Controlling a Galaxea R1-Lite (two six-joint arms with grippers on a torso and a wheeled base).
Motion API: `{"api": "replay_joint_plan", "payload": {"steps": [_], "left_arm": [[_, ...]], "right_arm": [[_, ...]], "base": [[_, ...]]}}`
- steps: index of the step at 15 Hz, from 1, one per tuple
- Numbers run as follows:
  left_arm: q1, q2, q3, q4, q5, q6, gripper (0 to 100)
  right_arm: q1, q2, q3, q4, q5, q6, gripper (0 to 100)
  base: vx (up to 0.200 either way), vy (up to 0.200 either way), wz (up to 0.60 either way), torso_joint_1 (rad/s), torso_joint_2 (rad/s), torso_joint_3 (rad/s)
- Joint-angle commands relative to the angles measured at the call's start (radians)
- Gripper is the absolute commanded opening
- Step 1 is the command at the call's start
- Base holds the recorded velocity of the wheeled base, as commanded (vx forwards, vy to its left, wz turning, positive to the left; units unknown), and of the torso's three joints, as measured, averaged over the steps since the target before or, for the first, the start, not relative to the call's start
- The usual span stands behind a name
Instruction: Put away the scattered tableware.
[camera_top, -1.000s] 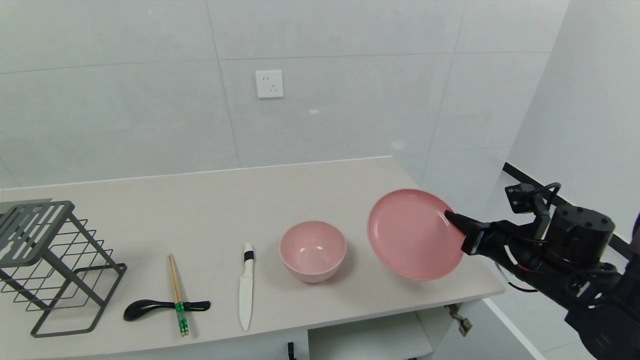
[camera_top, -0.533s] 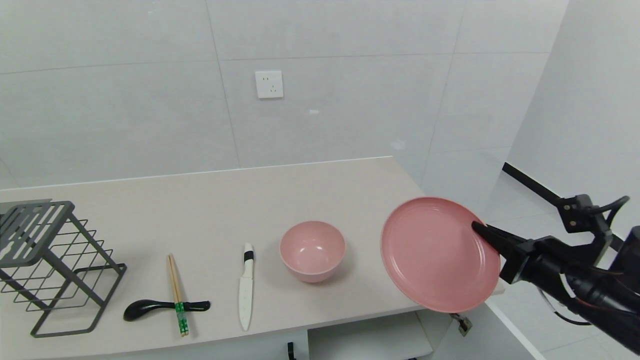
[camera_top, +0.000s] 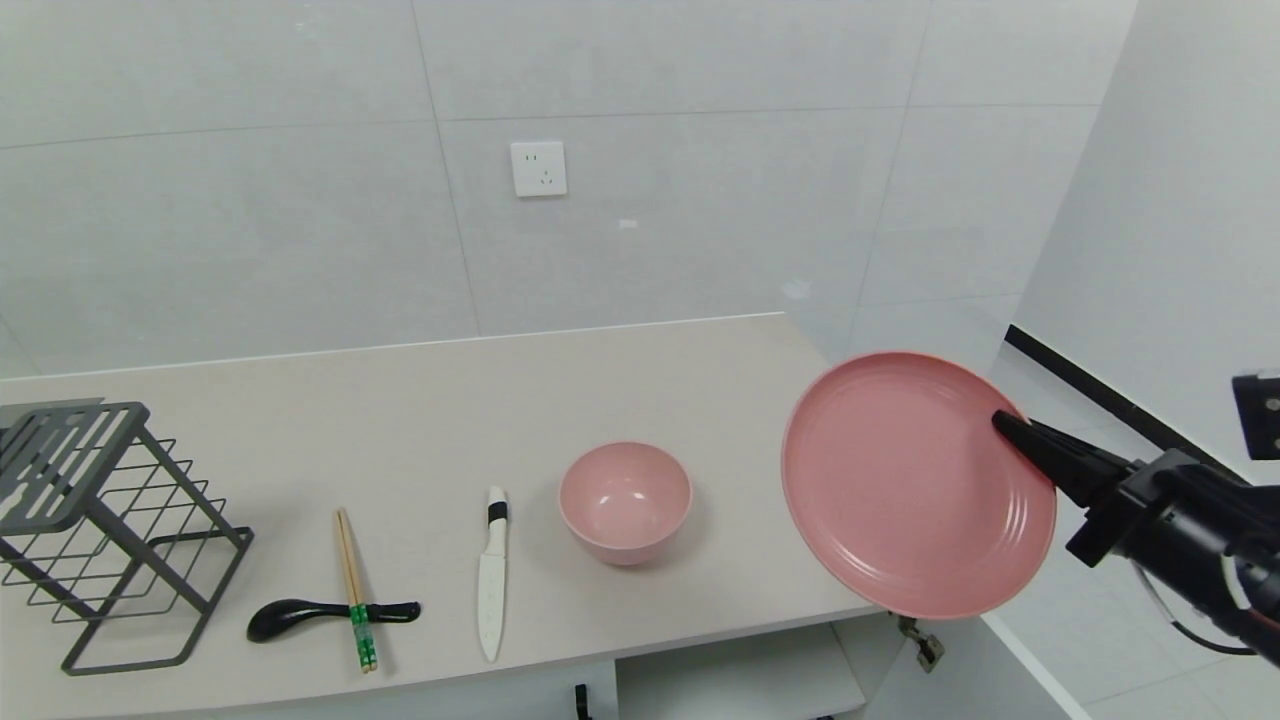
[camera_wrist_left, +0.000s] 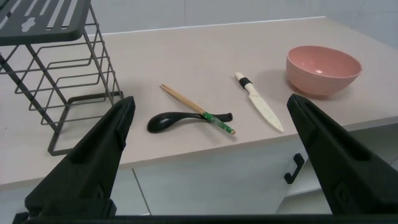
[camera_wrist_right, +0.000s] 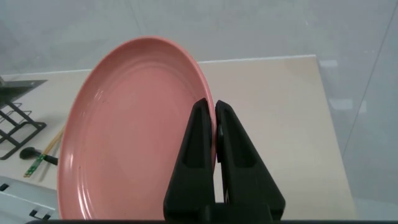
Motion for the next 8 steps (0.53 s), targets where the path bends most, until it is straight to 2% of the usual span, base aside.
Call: {"api": "replay_joint_plan", "payload": {"steps": [1,2,3,4,5,6,7,8], "left_arm": [[0.002,0.001,0.0,-0.001,0.001,0.004,100],[0.002,0.001,0.0,-0.003,0.001,0.012,100],[0.002,0.001,-0.003,-0.032,0.002,0.044,100],[0.002,0.003,-0.094,-0.176,-0.004,0.035,100],[0.008,0.023,-0.204,-0.19,-0.01,0.026,100],[0.006,0.024,-0.268,-0.115,-0.016,0.026,100],[0.002,0.026,-0.29,-0.061,-0.021,0.023,100],[-0.028,0.061,-0.311,0.006,-0.038,-0.002,100]], "right_arm": [[-0.003,-0.072,0.012,-0.001,0.02,-0.001,0],[-0.003,-0.077,0.018,-0.001,0.022,-0.001,0],[-0.003,-0.078,0.023,-0.001,0.022,-0.001,0],[-0.003,-0.078,0.027,-0.001,0.022,-0.001,0],[-0.001,-0.075,0.029,-0.001,0.022,-0.003,0],[0.001,-0.069,0.03,-0.001,0.022,-0.004,0],[0.001,-0.069,0.032,-0.001,0.022,-0.004,0],[0.001,-0.069,0.032,-0.001,0.022,-0.004,0]], "base": [[0.0,0.0,0.0,0.0,0.0,0.0],[0.0,0.0,0.0,0.0,0.0,0.0],[0.0,0.0,0.0,0.0,0.0,0.0],[0.0,0.0,0.0,0.0,0.0,0.0],[0.0,0.0,0.0,0.0,0.0,0.0],[0.0,0.0,0.0,0.0,0.0,0.0],[0.0,0.0,0.0,0.0,0.0,0.0],[0.0,0.0,0.0,0.0,0.0,0.0]]}}
